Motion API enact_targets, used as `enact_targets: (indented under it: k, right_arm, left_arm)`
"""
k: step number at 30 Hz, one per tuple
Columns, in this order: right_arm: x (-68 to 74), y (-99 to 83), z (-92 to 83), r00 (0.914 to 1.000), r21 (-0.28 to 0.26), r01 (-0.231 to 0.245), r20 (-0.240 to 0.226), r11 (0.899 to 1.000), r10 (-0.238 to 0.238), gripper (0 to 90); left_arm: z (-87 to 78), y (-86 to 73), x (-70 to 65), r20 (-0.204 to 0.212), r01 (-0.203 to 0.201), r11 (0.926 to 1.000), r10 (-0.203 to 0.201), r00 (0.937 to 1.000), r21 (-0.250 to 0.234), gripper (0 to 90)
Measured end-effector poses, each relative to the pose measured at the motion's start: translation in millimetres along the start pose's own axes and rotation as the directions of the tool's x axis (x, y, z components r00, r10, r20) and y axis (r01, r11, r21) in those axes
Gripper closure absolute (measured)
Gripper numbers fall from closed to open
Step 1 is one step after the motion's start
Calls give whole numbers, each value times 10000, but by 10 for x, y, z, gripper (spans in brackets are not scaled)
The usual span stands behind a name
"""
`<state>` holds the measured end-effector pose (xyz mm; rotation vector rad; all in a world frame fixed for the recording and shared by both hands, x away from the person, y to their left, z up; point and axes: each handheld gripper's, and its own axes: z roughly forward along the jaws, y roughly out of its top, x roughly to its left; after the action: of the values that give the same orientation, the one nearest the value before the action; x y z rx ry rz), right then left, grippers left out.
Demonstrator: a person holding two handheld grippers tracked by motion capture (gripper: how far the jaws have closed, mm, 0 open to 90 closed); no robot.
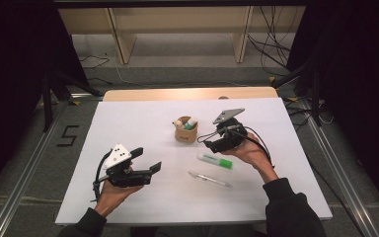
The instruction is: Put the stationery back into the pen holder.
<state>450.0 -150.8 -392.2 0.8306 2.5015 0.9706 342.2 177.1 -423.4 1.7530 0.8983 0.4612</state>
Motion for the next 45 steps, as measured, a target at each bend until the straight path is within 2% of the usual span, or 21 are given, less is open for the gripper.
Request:
enact_targets:
  k: [5, 11, 14, 15, 18, 25, 29, 34, 40, 45]
  right_arm:
    - [-10, -147, 43, 9992, 324, -157, -375, 9994, 169, 250]
    - [-8, -306, 65, 9980, 658, -115, -610, 9978, 155, 251]
    - [-22, -384, 69, 9965, 636, -282, -769, 9976, 331, 253]
    - [-28, -404, 79, 9964, 879, -253, -789, 9958, 323, 248]
    - [-32, -450, 93, 9949, 954, -255, -949, 9951, 346, 250]
    - [-64, -547, 163, 9940, 1733, -171, -1035, 9847, 355, 254]
    - [-80, -589, 183, 9939, 2008, -215, -1020, 9794, 427, 262]
    - [-80, -642, 226, 9952, 2523, -153, -894, 9675, 390, 265]
    - [-87, -650, 241, 9952, 2615, -79, -922, 9652, 331, 277]
    - [-81, -680, 280, 9952, 3042, -20, -925, 9526, 316, 303]
  left_arm:
    - [4, -2, 6, 14, 0, 10000, 0, 10000, 42, 155]
    - [14, -6, 7, 4, 32, 10000, -32, 10000, 76, 154]
    - [17, -3, 15, 4, 45, 10000, -45, 10000, 89, 154]
    - [18, -1, 14, 6, 67, 10000, -67, 10000, 65, 153]
    - [18, 1, 15, 7, 49, 10000, -49, 10000, 70, 153]
    - [24, -2, 21, 22, 38, 9999, -38, 10000, 134, 153]
    - [31, -2, 17, 35, 21, 9999, -21, 10000, 158, 153]
    - [36, 2, 6, 89, 19, 9999, -20, 10000, 147, 153]
    - [29, 1, 8, 78, -5, 9999, 4, 10000, 137, 154]
    - [43, 3, 7, 100, 8, 9999, -9, 9999, 160, 153]
